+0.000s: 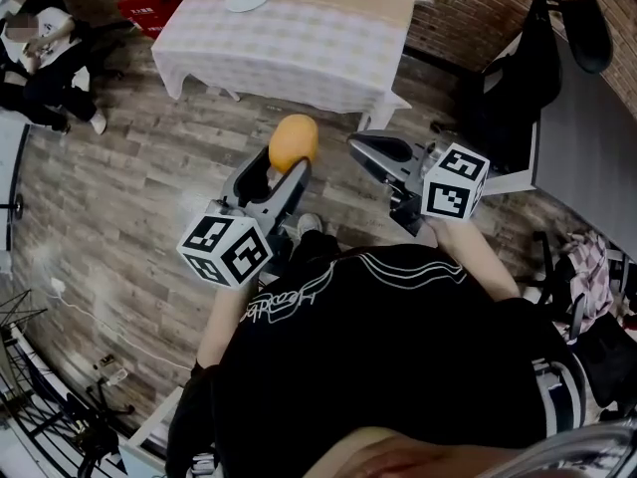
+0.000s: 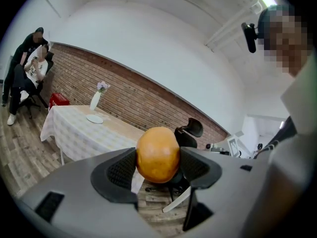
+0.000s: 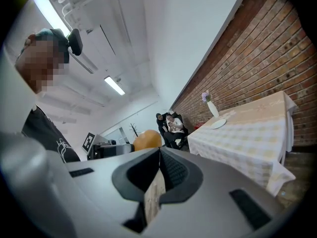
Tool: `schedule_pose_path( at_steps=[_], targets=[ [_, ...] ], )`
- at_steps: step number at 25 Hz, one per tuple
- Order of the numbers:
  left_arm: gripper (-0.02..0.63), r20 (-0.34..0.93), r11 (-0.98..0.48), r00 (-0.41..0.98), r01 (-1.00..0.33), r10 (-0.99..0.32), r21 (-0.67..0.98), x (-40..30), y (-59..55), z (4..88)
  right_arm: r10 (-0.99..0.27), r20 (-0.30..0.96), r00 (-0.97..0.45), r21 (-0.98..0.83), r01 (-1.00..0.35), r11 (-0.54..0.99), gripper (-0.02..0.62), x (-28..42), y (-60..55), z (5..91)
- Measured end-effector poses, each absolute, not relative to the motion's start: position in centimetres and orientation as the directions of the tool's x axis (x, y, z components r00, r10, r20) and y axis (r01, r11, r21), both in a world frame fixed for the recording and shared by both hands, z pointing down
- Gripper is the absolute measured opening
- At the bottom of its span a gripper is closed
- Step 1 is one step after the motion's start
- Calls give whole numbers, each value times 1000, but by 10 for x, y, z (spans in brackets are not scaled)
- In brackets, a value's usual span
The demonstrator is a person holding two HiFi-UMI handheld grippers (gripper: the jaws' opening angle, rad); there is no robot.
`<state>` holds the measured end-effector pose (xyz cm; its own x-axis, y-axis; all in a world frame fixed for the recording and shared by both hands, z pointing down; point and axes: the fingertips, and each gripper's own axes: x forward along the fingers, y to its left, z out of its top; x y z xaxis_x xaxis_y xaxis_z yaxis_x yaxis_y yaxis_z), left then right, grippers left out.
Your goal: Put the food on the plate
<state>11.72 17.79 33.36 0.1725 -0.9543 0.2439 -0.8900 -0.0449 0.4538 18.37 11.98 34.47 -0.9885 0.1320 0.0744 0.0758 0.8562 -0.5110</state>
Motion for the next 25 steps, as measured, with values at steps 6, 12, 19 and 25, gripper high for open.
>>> schedule_pose_path(
  at_steps=[6,12,19,25],
  targets=[
    [276,244,-47,178,-885,-953,463,57,153,334,111,103,-988,-525,41,850,-3,128,92,346],
    [276,241,-43,173,-885,-955,464,-7,139,329,108,114,-988,-523,33,852,-3,66,75,341],
    [276,244,-40,162,-897,-956,441,-79,133,324,97,106,-990,-529,26,848,-3,-3,60,338],
    [276,246,-47,167,-902,-955,429,-110,128,323,84,98,-992,-530,20,848,-3,-34,56,336]
  ],
)
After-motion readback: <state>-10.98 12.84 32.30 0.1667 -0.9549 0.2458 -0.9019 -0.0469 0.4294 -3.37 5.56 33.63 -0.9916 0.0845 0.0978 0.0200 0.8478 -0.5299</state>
